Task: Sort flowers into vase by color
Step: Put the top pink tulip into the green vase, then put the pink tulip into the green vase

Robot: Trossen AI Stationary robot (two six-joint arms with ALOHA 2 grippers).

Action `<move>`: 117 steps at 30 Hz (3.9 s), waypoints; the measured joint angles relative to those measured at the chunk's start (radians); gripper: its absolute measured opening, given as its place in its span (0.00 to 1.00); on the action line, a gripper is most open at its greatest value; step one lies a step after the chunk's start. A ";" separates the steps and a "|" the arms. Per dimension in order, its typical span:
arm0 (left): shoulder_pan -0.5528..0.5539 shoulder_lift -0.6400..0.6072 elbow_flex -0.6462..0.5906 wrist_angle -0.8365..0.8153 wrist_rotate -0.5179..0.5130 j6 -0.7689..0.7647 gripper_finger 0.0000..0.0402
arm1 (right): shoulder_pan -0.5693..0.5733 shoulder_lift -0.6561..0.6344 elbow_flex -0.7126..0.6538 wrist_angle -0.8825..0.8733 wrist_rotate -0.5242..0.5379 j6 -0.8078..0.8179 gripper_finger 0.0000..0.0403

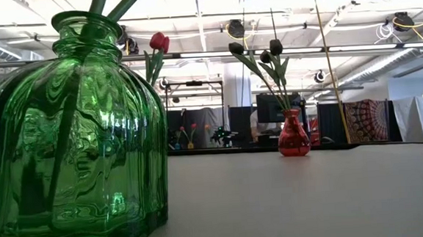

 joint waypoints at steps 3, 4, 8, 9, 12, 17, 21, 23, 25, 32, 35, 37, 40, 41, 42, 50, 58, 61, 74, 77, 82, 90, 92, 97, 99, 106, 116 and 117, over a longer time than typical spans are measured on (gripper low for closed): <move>0.000 0.000 0.000 -0.001 0.000 0.000 0.25 | 0.000 0.000 0.000 0.000 -0.019 0.014 0.45; 0.000 0.000 0.000 -0.001 0.000 0.000 0.25 | 0.000 0.000 0.000 0.000 -0.033 0.024 0.45; 0.000 0.000 0.000 -0.001 0.000 0.000 0.25 | 0.000 0.000 0.000 0.001 -0.087 0.065 0.45; 0.000 0.000 0.000 -0.001 0.000 0.000 0.25 | 0.000 -0.001 0.000 0.001 -0.098 0.073 0.45; -0.002 0.000 0.000 -0.001 0.000 0.000 0.25 | 0.000 -0.009 0.000 -0.001 -0.109 0.078 0.45; -0.002 0.000 0.000 -0.001 0.001 0.000 0.25 | -0.006 -0.031 0.000 -0.019 -0.107 0.081 0.45; -0.002 0.000 0.000 -0.001 0.000 0.001 0.25 | -0.017 -0.054 0.000 -0.030 -0.105 0.081 0.45; -0.002 0.000 0.000 -0.001 0.000 0.000 0.25 | -0.021 -0.059 0.000 -0.031 -0.102 0.081 0.45; -0.002 0.000 0.000 -0.001 0.000 0.001 0.25 | -0.022 -0.062 0.000 -0.031 -0.085 0.081 0.45; -0.002 0.000 0.000 -0.001 0.010 0.000 0.25 | -0.021 -0.063 0.000 -0.138 -0.031 0.081 0.45; -0.002 0.000 0.000 0.000 0.030 0.000 0.25 | -0.025 -0.062 0.000 -0.211 -0.016 0.069 0.45; -0.002 0.000 0.000 0.000 0.033 0.000 0.25 | -0.029 -0.063 0.000 -0.236 0.021 0.055 0.45; -0.002 0.000 0.000 0.000 0.034 0.000 0.25 | -0.037 -0.063 0.000 -0.254 0.076 0.038 0.45; -0.002 0.000 0.000 0.000 0.034 0.000 0.25 | -0.042 -0.063 0.000 -0.254 0.092 0.032 0.45; -0.002 0.000 0.000 0.000 0.034 0.000 0.25 | -0.047 -0.063 0.000 -0.254 0.106 0.025 0.45; -0.002 0.000 0.000 0.000 0.035 -0.001 0.25 | -0.076 -0.063 0.000 -0.260 0.183 0.021 0.45; -0.002 0.000 0.000 0.000 0.035 -0.001 0.25 | -0.080 -0.062 0.000 -0.257 0.086 0.025 0.45; -0.002 0.000 0.000 0.000 0.037 -0.001 0.25 | -0.078 -0.062 0.000 -0.256 0.047 0.028 0.45; -0.002 0.000 0.000 0.000 0.038 -0.004 0.25 | -0.103 -0.142 0.000 -0.260 0.063 0.021 0.45; -0.002 0.000 0.000 0.000 0.038 -0.008 0.25 | -0.110 -0.165 0.000 -0.263 0.077 0.020 0.45; -0.002 0.000 0.000 0.000 0.038 -0.026 0.25 | -0.113 -0.212 0.000 -0.277 0.083 -0.016 0.45; -0.002 0.000 0.000 -0.001 0.038 -0.026 0.25 | -0.102 -0.349 0.000 -0.411 0.194 -0.028 0.45; -0.002 0.000 0.000 -0.001 0.038 -0.027 0.25 | -0.090 -0.391 0.000 -0.461 0.239 -0.027 0.45; -0.002 0.000 0.000 -0.002 0.038 -0.027 0.25 | -0.031 -0.493 0.000 -0.621 0.367 0.038 0.45; -0.002 0.000 0.000 -0.009 0.038 -0.027 0.25 | 0.002 -0.528 0.000 -0.670 0.424 0.080 0.45; -0.002 0.000 0.000 -0.055 0.038 -0.027 0.25 | 0.124 -0.578 0.000 -0.840 0.590 0.242 0.45; -0.001 0.000 0.000 -0.062 0.038 -0.024 0.25 | 0.251 -0.513 0.000 -1.106 0.707 0.520 0.45; -0.001 0.000 0.000 -0.067 0.038 -0.021 0.25 | 0.260 -0.499 0.000 -1.126 0.708 0.546 0.45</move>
